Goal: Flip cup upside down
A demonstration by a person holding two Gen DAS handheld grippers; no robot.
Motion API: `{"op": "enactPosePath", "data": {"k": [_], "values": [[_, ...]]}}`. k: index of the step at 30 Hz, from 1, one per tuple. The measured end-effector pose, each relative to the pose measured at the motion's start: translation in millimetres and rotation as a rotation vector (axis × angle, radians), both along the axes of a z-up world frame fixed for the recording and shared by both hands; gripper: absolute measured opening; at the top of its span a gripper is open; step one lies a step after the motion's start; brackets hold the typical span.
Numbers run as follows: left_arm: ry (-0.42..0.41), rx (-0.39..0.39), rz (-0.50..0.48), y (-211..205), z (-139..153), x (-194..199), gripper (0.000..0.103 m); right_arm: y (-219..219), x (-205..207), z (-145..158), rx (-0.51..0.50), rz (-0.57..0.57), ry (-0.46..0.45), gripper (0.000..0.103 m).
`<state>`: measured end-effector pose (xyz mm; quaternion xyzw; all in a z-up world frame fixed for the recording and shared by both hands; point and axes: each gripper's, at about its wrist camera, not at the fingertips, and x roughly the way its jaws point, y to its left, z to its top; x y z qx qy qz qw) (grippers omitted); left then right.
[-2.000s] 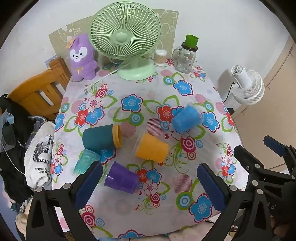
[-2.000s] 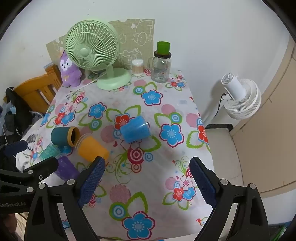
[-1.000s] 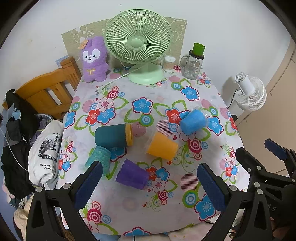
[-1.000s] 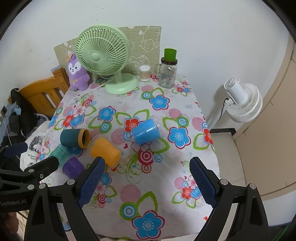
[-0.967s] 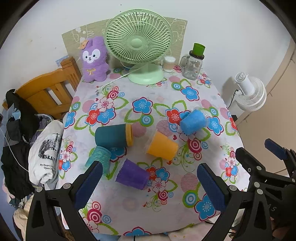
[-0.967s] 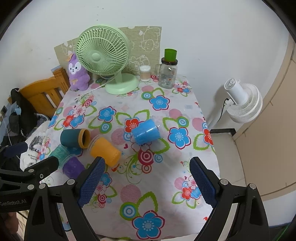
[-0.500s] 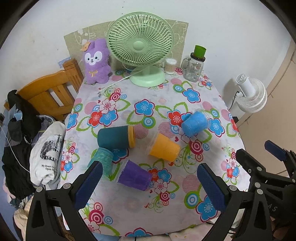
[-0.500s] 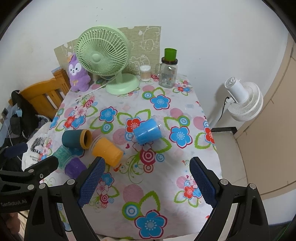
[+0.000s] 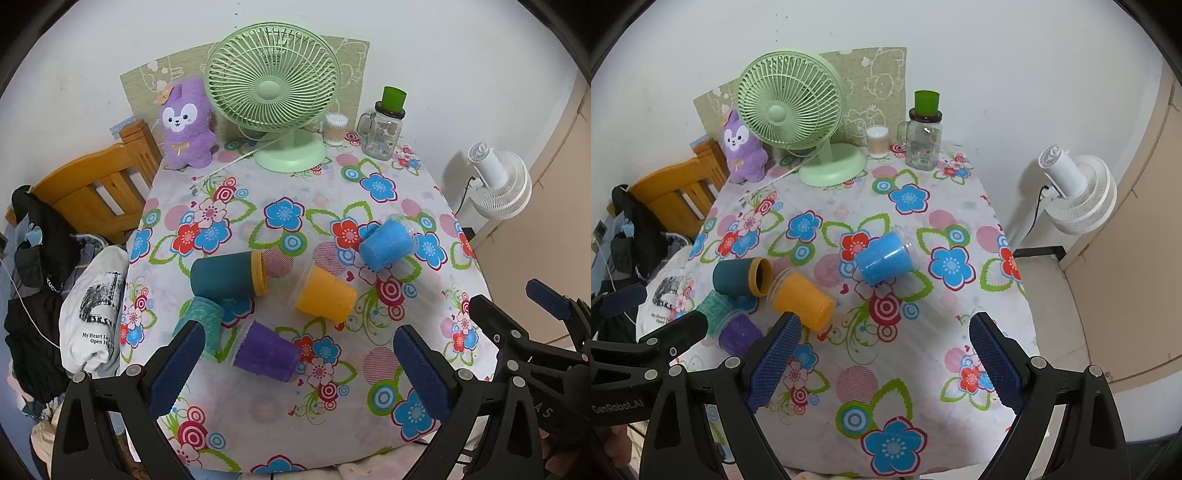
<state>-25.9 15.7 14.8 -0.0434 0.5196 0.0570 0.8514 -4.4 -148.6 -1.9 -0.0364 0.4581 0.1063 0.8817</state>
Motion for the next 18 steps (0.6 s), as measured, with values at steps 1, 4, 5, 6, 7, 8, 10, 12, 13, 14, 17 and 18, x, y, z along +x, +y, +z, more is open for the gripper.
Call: {"op": "enactPosePath", "data": {"k": [1, 4, 5, 6, 7, 8, 10, 12, 13, 14, 17, 18], "values": [[0.001, 0.002, -0.001, -0.8, -0.7, 0.5, 0.103, -0.5, 0.4, -0.6, 0.001, 0.0, 0.003, 0.094], [0.003, 0.005, -0.004, -1.9, -3.1, 0.2, 0.103, -2.3, 1.8, -2.0, 0.005, -0.003, 0.007, 0.094], [0.004, 0.005, -0.004, -1.8, -3.1, 0.2, 0.103, -2.8, 2.7, -2.0, 0.004, -0.004, 0.008, 0.094], [0.005, 0.005, -0.005, -2.1, -4.0, 1.0, 0.103, -3.3, 3.8, -2.0, 0.003, -0.005, 0.009, 0.094], [0.007, 0.006, -0.008, -2.8, -4.8, 2.0, 0.103, -3.9, 5.0, -2.0, 0.004, -0.007, 0.011, 0.094], [0.008, 0.006, -0.011, -3.4, -5.6, 2.8, 0.103, -4.8, 6.4, -2.4, 0.005, -0.01, 0.014, 0.094], [0.014, 0.007, -0.016, -4.2, -7.6, 5.6, 0.103, -5.9, 10.0, -2.6, 0.006, -0.014, 0.02, 0.094], [0.023, 0.006, -0.023, -4.5, -8.1, 9.9, 0.103, -7.5, 14.4, -2.0, 0.008, -0.023, 0.027, 0.094], [0.027, 0.006, -0.026, -5.0, -8.0, 12.0, 0.103, -7.9, 16.5, -1.7, 0.008, -0.024, 0.03, 0.094], [0.029, 0.008, -0.03, -5.8, -7.8, 14.1, 0.103, -8.5, 18.8, -0.9, 0.007, -0.026, 0.031, 0.094], [0.031, 0.009, -0.04, -7.8, -5.6, 21.0, 0.103, -10.4, 25.0, 2.4, 0.0, -0.034, 0.031, 0.094], [0.031, 0.008, -0.043, -8.1, -4.3, 24.0, 0.103, -11.1, 27.4, 3.6, -0.001, -0.037, 0.032, 0.094]]}}
